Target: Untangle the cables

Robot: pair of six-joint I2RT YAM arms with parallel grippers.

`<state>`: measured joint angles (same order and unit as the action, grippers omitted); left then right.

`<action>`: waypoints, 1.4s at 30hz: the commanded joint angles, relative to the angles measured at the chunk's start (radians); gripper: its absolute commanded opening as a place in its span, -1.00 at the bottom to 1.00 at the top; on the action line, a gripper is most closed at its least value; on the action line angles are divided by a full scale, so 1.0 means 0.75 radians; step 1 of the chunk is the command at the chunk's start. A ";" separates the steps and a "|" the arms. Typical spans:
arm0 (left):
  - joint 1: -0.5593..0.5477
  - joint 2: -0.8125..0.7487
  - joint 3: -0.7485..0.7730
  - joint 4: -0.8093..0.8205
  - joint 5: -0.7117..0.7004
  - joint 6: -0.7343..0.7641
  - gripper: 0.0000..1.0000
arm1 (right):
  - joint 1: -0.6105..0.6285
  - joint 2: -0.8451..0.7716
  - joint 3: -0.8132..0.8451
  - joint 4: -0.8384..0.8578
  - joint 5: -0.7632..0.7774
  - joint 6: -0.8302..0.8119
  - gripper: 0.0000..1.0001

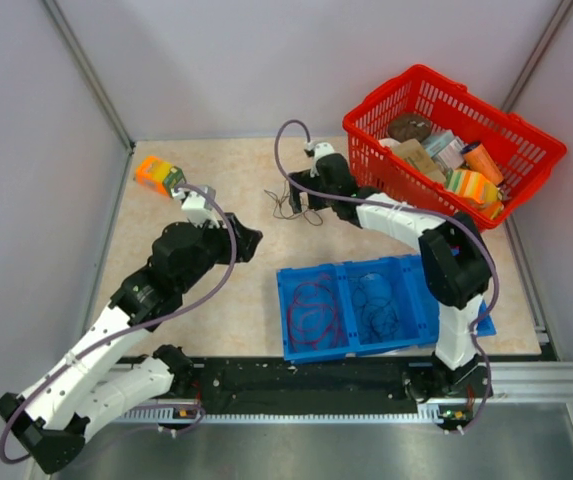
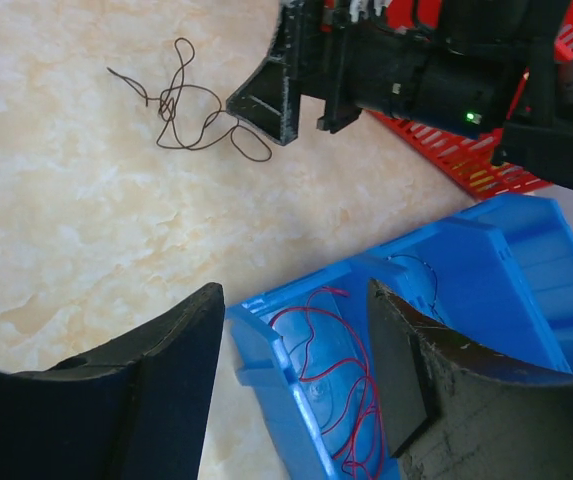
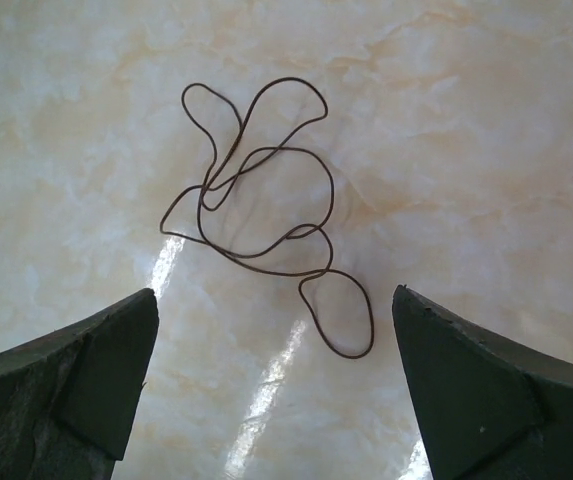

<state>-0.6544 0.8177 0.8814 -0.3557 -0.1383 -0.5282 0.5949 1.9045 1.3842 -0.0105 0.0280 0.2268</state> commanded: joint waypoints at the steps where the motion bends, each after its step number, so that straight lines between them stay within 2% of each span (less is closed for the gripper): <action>1: 0.001 -0.047 -0.067 -0.014 0.010 -0.008 0.25 | 0.049 0.111 0.183 -0.176 0.122 -0.018 0.98; 7: 0.001 -0.076 -0.105 -0.017 0.062 -0.040 0.24 | 0.109 0.387 0.477 -0.437 0.232 -0.043 0.96; 9: -0.001 -0.080 -0.112 -0.013 0.064 -0.044 0.24 | 0.119 0.457 0.557 -0.503 0.257 -0.047 0.87; 21: 0.001 -0.072 -0.128 0.018 0.094 -0.051 0.22 | 0.123 0.506 0.580 -0.503 0.241 -0.053 0.55; 27: 0.001 -0.053 -0.124 0.032 0.123 -0.046 0.22 | 0.123 0.541 0.617 -0.518 0.263 -0.067 0.05; 29: 0.001 -0.055 -0.134 0.039 0.129 -0.055 0.22 | 0.125 0.535 0.617 -0.504 0.273 -0.077 -0.19; 32: -0.001 -0.055 -0.138 0.037 0.129 -0.057 0.21 | 0.123 0.525 0.615 -0.465 0.263 -0.143 -0.66; 34: 0.001 -0.059 -0.138 0.033 0.131 -0.057 0.21 | 0.121 0.502 0.584 -0.416 0.265 -0.179 -1.00; 38: 0.001 -0.074 -0.144 0.030 0.119 -0.053 0.21 | 0.113 0.339 0.344 -0.159 0.218 -0.188 -1.00; 42: 0.001 -0.076 -0.153 0.037 0.125 -0.057 0.20 | 0.113 -0.014 -0.075 0.270 0.167 -0.176 -1.00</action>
<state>-0.6548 0.7742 0.7765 -0.3740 -0.0494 -0.5678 0.6781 2.1677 1.5375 -0.1398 0.1951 0.1055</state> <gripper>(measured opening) 0.601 0.007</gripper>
